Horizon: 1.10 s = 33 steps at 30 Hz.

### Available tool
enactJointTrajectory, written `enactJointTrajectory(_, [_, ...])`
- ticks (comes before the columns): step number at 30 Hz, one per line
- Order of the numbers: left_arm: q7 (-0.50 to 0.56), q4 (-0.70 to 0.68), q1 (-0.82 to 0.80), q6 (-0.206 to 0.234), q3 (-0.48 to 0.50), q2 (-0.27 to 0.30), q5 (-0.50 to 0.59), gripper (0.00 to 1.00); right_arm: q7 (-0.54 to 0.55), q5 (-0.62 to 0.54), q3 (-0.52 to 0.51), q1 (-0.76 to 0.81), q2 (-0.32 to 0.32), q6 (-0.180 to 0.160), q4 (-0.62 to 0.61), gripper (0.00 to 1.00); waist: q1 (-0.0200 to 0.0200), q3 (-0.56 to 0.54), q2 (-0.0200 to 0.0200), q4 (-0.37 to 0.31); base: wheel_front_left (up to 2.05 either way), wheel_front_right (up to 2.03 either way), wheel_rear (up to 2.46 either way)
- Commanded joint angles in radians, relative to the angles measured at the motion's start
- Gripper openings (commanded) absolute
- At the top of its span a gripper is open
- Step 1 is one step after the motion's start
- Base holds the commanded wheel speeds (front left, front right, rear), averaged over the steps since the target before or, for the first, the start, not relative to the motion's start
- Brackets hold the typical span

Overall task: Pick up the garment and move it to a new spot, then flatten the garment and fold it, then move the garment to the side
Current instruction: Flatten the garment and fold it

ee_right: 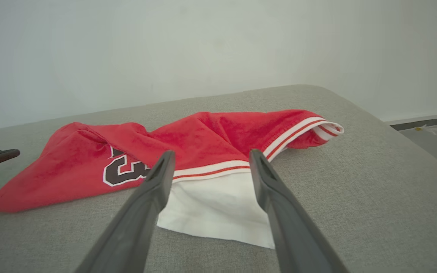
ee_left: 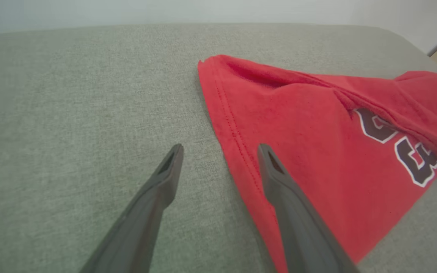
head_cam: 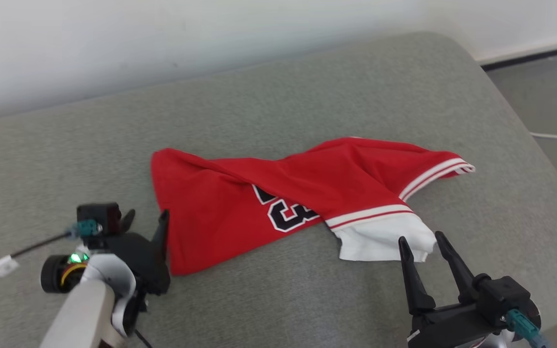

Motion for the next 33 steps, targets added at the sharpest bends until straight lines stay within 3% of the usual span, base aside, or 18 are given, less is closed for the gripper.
enactJointTrajectory(1, [0.017,0.015,-0.029,0.008,0.006,0.008,-0.004,1.0,-0.009,0.013,0.009,-0.012,0.0,-0.002,0.009,1.0,-0.0001,0.063,-0.0001,-0.069,0.0,0.0,0.0])
enactJointTrajectory(8, [0.136,0.082,-0.084,0.053,0.009,0.017,-0.018,1.0,-0.044,0.037,0.02,-0.028,0.0,-0.002,0.036,1.0,-0.0001,0.095,-0.0001,-0.114,0.0,0.0,0.0])
enactJointTrajectory(14, [0.175,0.094,-0.08,0.052,-0.005,0.007,-0.026,1.0,-0.057,0.043,0.019,-0.033,0.0,-0.002,0.051,1.0,-0.0001,0.095,-0.0001,-0.112,0.0,0.0,0.0])
enactJointTrajectory(15, [0.186,0.097,-0.079,0.054,-0.008,0.003,-0.029,0.95,-0.058,0.044,0.021,-0.035,0.0,-0.002,0.054,1.0,-0.0001,0.094,-0.0001,-0.11,0.0,0.0,0.0])
enactJointTrajectory(16, [0.199,0.099,-0.078,0.055,-0.014,0.001,-0.028,0.47,-0.059,0.045,0.023,-0.037,0.0,-0.002,0.057,1.0,-0.0001,0.092,-0.0001,-0.108,0.0,0.0,0.0])
enactJointTrajectory(18, [0.211,0.1,-0.072,0.055,-0.023,0.0,-0.025,0.0,-0.06,0.046,0.025,-0.036,0.0,-0.002,0.062,1.0,-0.0001,0.087,-0.0001,-0.103,0.0,0.0,0.0])
enactJointTrajectory(26, [0.181,0.039,-0.017,0.079,-0.019,0.019,-0.023,0.0,-0.052,0.032,0.011,-0.03,0.0,-0.002,0.065,1.0,-0.0001,0.06,-0.0001,-0.057,0.0,0.0,0.0])
enactJointTrajectory(33, [0.182,-0.181,0.156,0.083,-0.003,0.046,-0.056,0.0,-0.032,0.016,-0.003,-0.013,0.0,-0.002,0.05,1.0,-0.0001,0.037,-0.0001,-0.003,0.0,0.0,0.0])
